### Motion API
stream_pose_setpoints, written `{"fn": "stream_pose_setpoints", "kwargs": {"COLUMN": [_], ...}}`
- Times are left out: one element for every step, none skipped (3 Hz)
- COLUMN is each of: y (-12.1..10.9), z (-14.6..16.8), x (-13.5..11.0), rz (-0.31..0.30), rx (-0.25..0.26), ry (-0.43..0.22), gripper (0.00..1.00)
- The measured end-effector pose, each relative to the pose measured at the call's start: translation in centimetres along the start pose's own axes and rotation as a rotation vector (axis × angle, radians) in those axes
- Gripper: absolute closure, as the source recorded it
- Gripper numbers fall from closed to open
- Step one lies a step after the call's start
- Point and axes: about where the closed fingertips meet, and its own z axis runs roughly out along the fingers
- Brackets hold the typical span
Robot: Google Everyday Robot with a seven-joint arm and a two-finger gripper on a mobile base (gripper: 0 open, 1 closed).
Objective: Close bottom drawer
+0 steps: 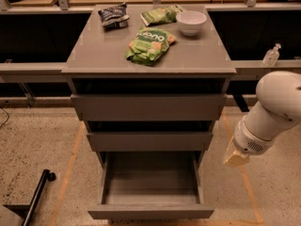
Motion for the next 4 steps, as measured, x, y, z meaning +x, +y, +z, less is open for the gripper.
{"fn": "stream_pose_setpoints", "kwargs": {"y": [-0.1,-0.1,0.1,-0.2], "z": [6.1,6.2,7.4,11.1], "x": [1.8,1.8,2.6,1.6], "rz": [0.05,0.05,0.087,0.087], "rx": [-0.069,-0.07,-0.079,-0.106], "ry": [0.025,0.025,0.0,-0.048], "gripper": [1.0,1.0,1.0,1.0]}}
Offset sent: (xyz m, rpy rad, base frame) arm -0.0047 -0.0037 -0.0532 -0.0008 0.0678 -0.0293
